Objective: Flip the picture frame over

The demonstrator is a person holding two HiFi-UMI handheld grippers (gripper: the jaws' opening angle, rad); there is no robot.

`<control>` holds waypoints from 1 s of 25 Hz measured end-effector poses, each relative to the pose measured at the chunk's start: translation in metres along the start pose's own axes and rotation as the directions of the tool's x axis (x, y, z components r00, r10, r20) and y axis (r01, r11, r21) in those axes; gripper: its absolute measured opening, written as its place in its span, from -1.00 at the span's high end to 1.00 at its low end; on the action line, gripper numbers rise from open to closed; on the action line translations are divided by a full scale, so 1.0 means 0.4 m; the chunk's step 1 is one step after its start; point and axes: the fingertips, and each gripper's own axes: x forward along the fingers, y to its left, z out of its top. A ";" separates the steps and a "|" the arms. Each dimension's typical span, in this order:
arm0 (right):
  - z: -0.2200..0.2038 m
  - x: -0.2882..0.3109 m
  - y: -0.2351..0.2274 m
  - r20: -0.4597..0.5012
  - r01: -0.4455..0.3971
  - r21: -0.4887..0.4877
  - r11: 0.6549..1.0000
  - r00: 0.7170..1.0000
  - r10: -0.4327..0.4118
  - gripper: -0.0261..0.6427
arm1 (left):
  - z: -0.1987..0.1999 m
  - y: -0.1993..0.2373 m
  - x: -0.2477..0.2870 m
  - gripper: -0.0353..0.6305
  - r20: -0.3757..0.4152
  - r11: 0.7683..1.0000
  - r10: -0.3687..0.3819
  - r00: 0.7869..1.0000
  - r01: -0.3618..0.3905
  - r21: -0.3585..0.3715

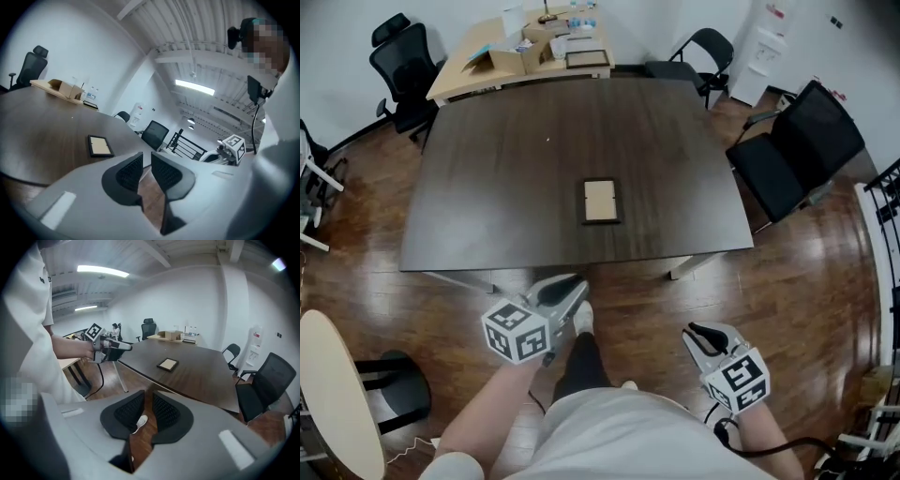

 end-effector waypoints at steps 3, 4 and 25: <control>-0.089 -0.085 0.047 0.020 -0.043 -0.014 0.999 0.999 0.043 0.76 | -0.085 -0.184 -0.090 0.73 0.027 1.000 0.018 0.999 -0.019 0.024; -0.114 -0.111 0.070 0.021 -0.063 -0.013 0.998 0.998 0.063 0.76 | -0.114 -0.245 -0.124 0.73 0.037 1.000 0.014 0.999 -0.015 0.017; -0.166 -0.268 0.468 0.178 -0.068 -0.048 0.997 0.981 0.075 0.72 | -0.300 -0.558 -0.561 0.77 0.036 0.986 -0.017 0.999 0.011 0.165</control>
